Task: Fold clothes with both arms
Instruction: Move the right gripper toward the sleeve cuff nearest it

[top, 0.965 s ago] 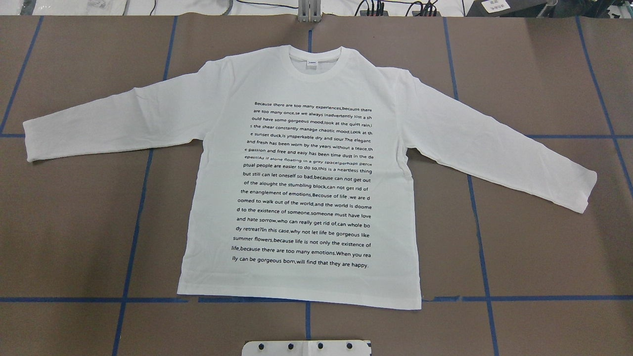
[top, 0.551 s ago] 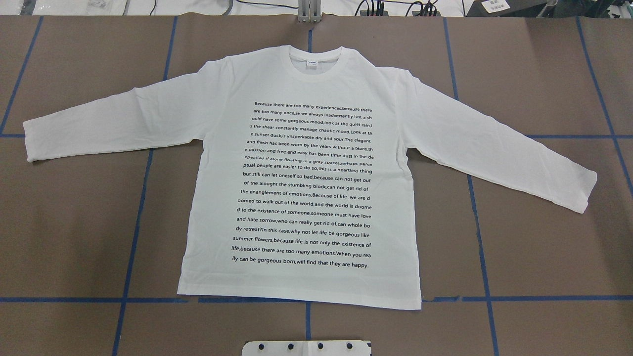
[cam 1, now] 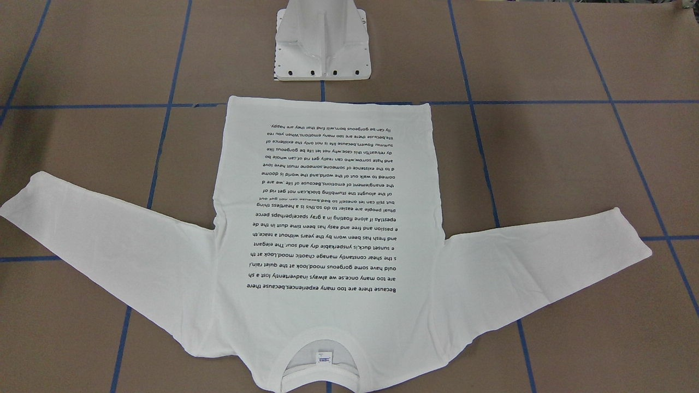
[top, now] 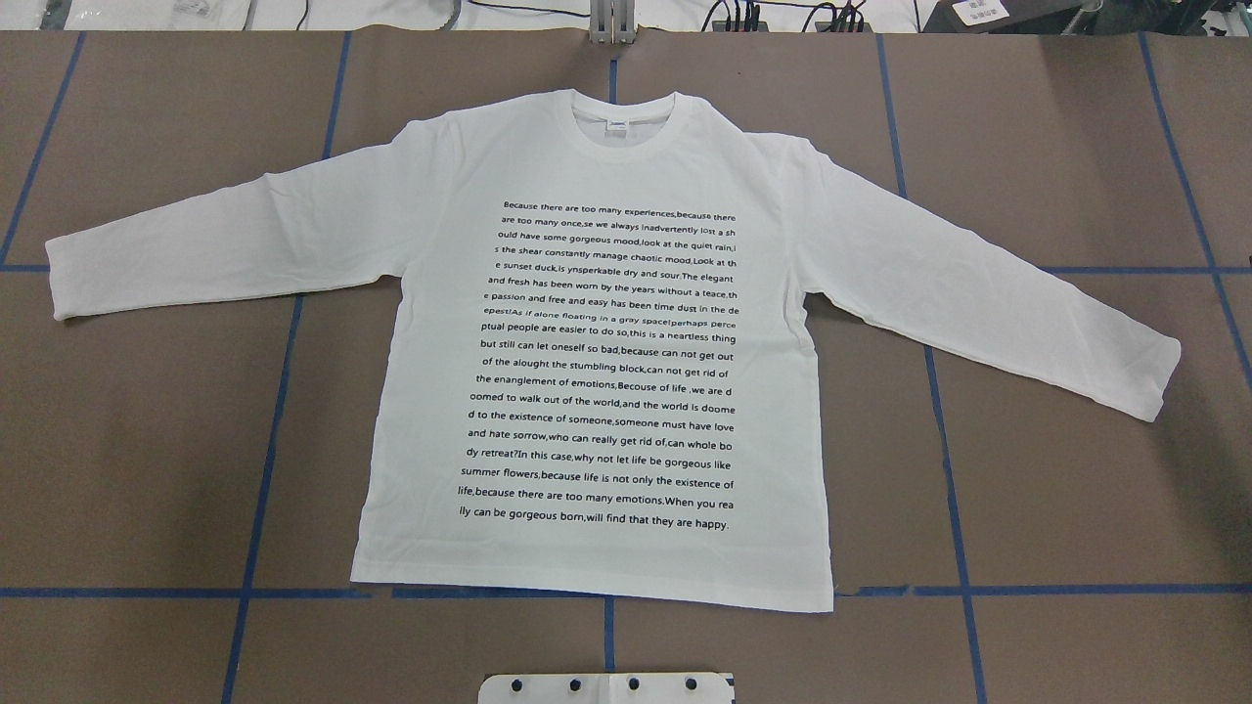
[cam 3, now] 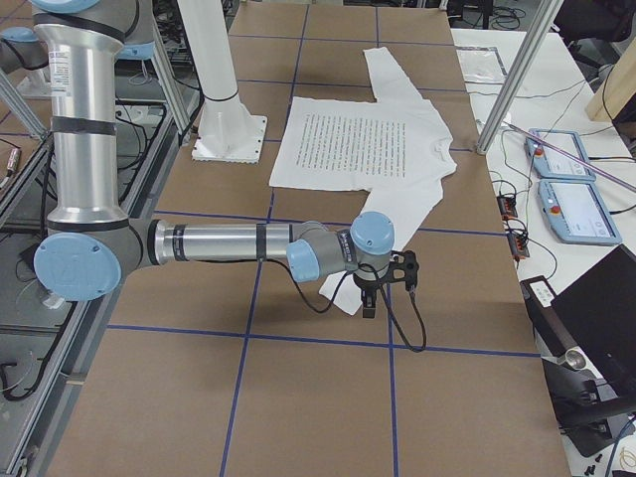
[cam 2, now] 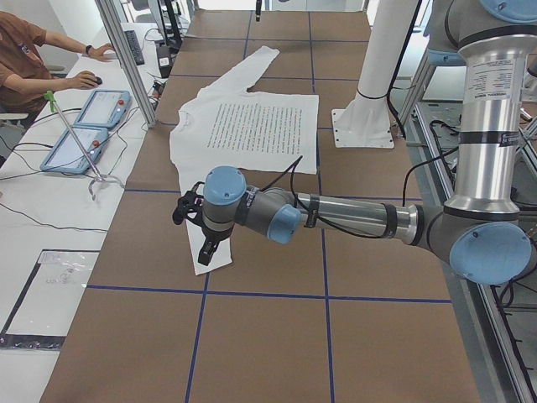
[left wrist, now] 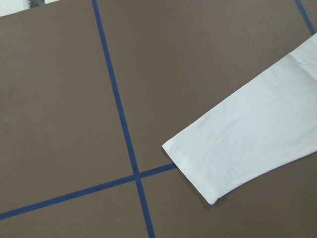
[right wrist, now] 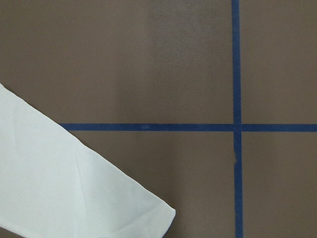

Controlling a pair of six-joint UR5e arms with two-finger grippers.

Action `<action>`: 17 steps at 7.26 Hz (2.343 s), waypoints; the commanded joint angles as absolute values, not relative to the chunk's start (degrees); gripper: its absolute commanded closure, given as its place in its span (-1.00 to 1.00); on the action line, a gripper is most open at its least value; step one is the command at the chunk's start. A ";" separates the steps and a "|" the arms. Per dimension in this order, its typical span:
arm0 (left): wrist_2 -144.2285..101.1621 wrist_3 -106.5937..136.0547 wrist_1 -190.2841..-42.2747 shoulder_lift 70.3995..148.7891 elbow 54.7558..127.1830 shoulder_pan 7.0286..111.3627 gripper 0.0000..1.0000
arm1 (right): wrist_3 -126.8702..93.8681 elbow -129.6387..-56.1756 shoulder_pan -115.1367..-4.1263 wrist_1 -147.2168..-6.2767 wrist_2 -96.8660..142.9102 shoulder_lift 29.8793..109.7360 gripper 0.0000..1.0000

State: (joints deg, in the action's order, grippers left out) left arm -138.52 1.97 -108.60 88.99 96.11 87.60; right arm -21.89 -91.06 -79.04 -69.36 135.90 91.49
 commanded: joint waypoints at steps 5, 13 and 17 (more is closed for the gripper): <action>-139.40 4.82 -110.39 91.23 95.10 86.84 -1.00 | -38.76 -80.95 -63.99 -43.59 127.03 92.64 -1.00; -139.57 4.31 -110.39 91.32 95.54 86.92 -1.00 | -38.32 -80.33 -63.11 -47.19 127.00 93.25 0.82; -139.48 4.39 -110.39 91.32 95.19 86.92 -1.00 | -37.88 -82.17 -62.41 -48.25 128.32 92.64 1.00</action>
State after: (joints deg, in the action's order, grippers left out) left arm -139.49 4.32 -110.39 91.32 95.31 86.92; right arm -38.03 -81.21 -62.68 -48.13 127.94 92.65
